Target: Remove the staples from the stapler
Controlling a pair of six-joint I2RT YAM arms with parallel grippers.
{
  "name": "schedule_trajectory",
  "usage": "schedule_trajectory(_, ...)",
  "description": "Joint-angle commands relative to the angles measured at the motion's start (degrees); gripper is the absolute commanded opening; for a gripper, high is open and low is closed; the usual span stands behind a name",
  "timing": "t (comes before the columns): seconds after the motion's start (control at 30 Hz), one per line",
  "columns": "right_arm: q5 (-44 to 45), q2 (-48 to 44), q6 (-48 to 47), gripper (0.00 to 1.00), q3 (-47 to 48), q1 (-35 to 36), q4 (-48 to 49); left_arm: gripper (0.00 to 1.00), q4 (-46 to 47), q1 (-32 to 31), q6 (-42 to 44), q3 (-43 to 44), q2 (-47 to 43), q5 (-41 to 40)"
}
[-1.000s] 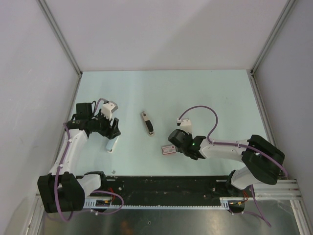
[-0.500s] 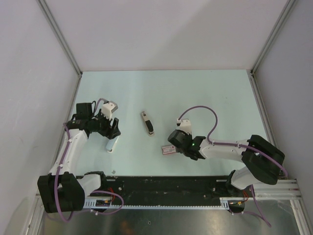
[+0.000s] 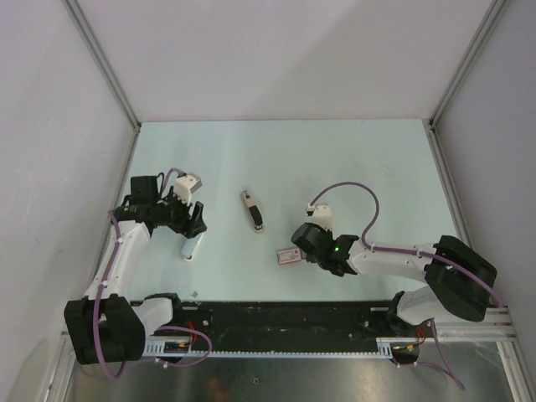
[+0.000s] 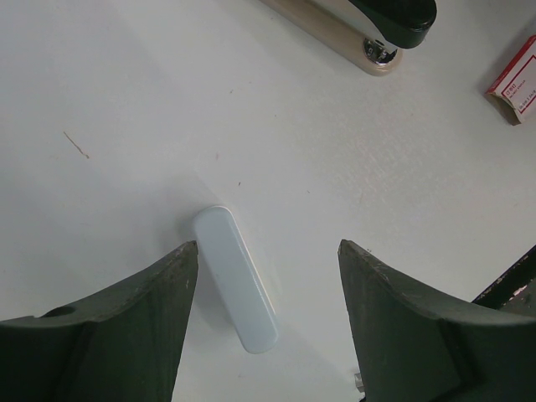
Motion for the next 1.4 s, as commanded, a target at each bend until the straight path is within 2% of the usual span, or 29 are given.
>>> schedule_trajectory(0.0, 0.78, -0.66, 1.26, 0.04, -0.32, 0.25, -0.1, 0.73, -0.48, 0.56, -1.26, 2.11, -0.18, 1.83)
schedule_trajectory(0.57, -3.36, 1.5, -0.69, 0.0, -0.32, -0.93, 1.9, 0.73, -0.64, 0.54, -0.87, 2.17, 0.05, 1.78)
schedule_trajectory(1.1, -5.25, 2.85, -1.62, 0.02, 0.25, -1.05, 2.32, 0.74, -0.77, 0.4, -0.28, 2.1, -0.19, 1.63)
schedule_trajectory(1.3, -6.56, 1.29, -3.08, 0.04, 1.36, -2.5, 1.84, 0.76, -0.86, -3.47, 0.28, 2.42, 0.73, 0.57)
schedule_trajectory(1.37, -7.03, -0.75, -3.65, 0.06, 1.77, -3.35, 1.53, 0.76, -0.82, -7.34, 0.46, 2.86, 1.64, -0.76)
